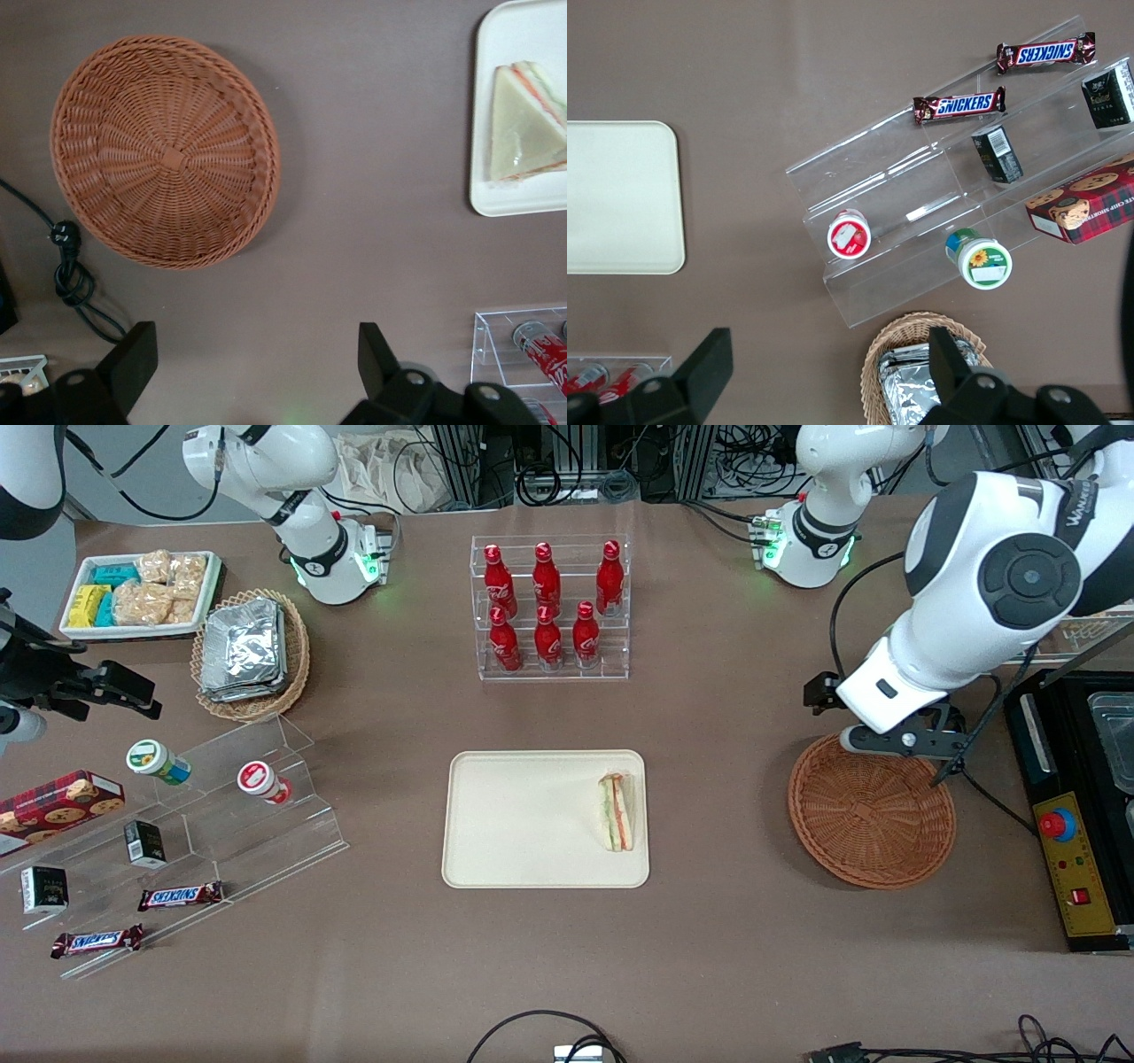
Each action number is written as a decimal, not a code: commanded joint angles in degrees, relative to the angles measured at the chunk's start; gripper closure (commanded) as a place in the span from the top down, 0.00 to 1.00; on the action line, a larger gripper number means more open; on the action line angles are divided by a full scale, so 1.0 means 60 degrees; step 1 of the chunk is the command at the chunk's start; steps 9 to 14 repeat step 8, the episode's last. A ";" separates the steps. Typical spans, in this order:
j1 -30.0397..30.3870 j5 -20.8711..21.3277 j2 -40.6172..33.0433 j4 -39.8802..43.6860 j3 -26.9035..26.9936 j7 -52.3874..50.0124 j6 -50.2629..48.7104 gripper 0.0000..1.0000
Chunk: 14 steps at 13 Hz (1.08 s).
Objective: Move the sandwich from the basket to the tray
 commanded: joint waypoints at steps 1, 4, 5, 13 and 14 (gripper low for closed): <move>0.0525 -0.0117 0.0080 0.0173 0.0260 0.0810 -0.0267 1.00; -0.1064 -0.0204 0.0093 0.0274 0.2714 0.1195 -0.0488 1.00; -0.1869 -0.0219 0.0108 0.0391 0.3595 0.1180 -0.0444 1.00; -0.2258 -0.0234 0.0516 0.1325 0.3985 0.1034 -0.0647 1.00; -0.2258 -0.0234 0.0516 0.1325 0.3985 0.1034 -0.0647 1.00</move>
